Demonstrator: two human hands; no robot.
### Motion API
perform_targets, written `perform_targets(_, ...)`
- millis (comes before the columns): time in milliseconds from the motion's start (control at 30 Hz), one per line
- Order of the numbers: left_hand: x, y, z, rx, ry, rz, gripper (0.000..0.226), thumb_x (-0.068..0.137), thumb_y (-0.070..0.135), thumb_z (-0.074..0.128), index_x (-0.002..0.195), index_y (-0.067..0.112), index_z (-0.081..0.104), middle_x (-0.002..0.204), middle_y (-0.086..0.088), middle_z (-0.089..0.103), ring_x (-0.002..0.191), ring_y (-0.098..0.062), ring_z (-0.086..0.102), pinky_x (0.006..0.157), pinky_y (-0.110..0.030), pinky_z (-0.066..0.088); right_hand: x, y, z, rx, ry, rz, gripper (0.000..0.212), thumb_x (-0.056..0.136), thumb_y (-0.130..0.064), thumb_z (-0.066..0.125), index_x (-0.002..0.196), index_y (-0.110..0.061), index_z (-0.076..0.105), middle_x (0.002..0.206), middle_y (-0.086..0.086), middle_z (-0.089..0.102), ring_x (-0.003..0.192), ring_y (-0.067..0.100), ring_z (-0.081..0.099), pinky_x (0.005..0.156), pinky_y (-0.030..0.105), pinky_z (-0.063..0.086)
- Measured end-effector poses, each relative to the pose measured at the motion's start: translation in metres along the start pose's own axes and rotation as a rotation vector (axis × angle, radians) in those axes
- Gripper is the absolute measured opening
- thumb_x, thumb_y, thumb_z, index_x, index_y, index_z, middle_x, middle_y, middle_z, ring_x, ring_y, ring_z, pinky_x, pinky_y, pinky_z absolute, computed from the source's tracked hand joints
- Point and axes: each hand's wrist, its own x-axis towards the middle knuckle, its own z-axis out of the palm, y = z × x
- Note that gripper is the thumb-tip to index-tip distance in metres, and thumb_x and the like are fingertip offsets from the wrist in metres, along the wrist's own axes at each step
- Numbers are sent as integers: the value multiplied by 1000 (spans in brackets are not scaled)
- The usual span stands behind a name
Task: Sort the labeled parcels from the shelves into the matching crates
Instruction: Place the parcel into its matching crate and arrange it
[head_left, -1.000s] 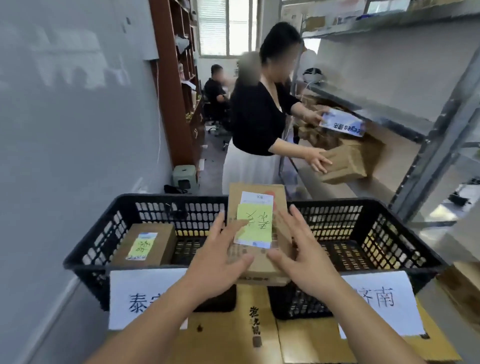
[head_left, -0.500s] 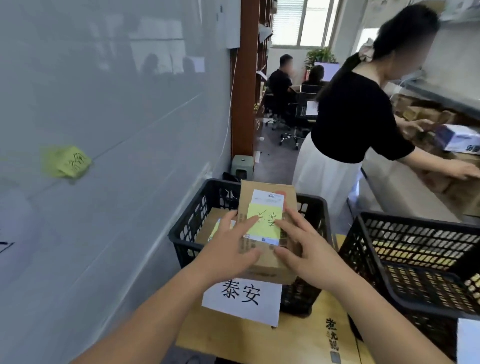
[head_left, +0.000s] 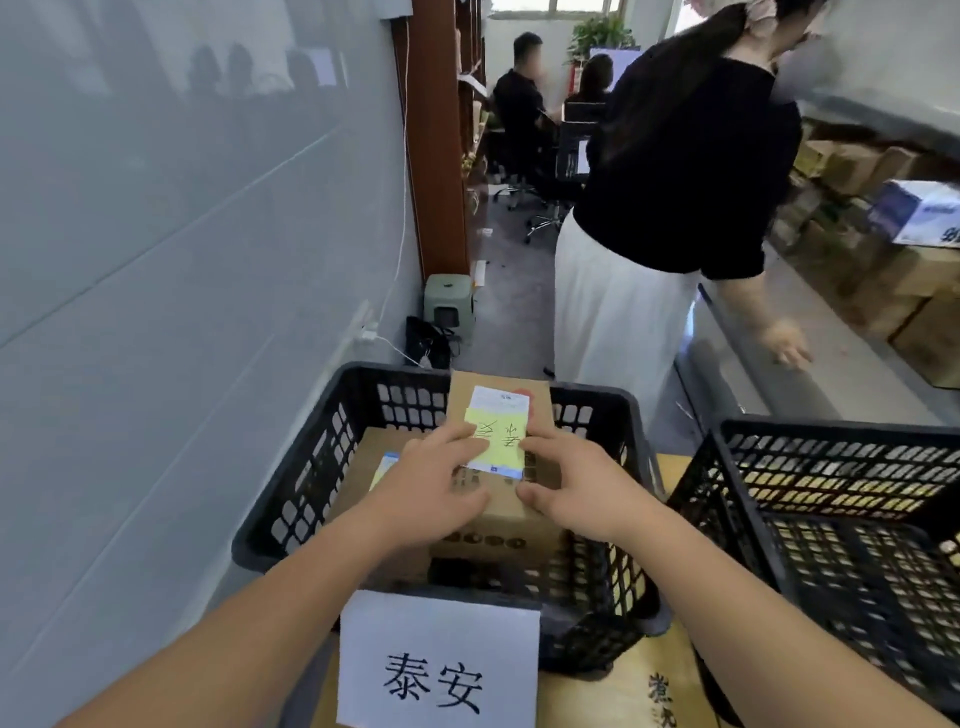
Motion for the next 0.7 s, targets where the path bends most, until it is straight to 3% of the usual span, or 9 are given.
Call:
perform_targets(167, 47, -34, 35, 37, -190, -59, 75, 88, 45, 69, 153, 25, 38, 159, 12, 23, 144, -7, 28, 121, -29, 25, 43, 40, 28, -36, -196, 54, 71, 93, -37, 69, 156, -23, 39, 164, -13, 26, 147, 15, 33, 122, 36, 30)
perform_targets(333, 73, -64, 65, 61, -392, -93, 82, 90, 41, 68, 158, 22, 26, 159, 13, 14, 140, -6, 32, 113, -16, 22, 79, 66, 61, -99, -375, 150, 84, 86, -33, 72, 157, -20, 29, 165, -9, 7, 132, 24, 51, 109, 38, 47)
perform_targets(500, 87, -80, 83, 78, -439, -146, 81, 89, 40, 67, 157, 24, 26, 159, 13, 10, 124, -14, 53, 111, -28, 38, 98, 79, 86, -101, -426, 224, 88, 85, -24, 71, 158, -15, 23, 158, -7, 3, 114, 27, 60, 100, 38, 53)
perform_targets(600, 94, -82, 92, 227, -437, -110, 81, 88, 42, 65, 156, 25, 25, 160, 11, 10, 127, -25, 50, 109, -37, 42, 101, 85, 94, -111, -417, 235, 89, 85, -19, 71, 158, -14, 20, 154, -2, 6, 103, 26, 56, 88, 33, 53)
perform_targets(700, 97, -81, 97, 367, -432, -90, 79, 85, 45, 62, 153, 24, 27, 162, 5, 12, 122, -27, 53, 100, -40, 48, 102, 86, 101, -119, -400, 261, 94, 83, -16, 73, 159, -13, 17, 154, -2, 6, 106, 27, 56, 85, 31, 51)
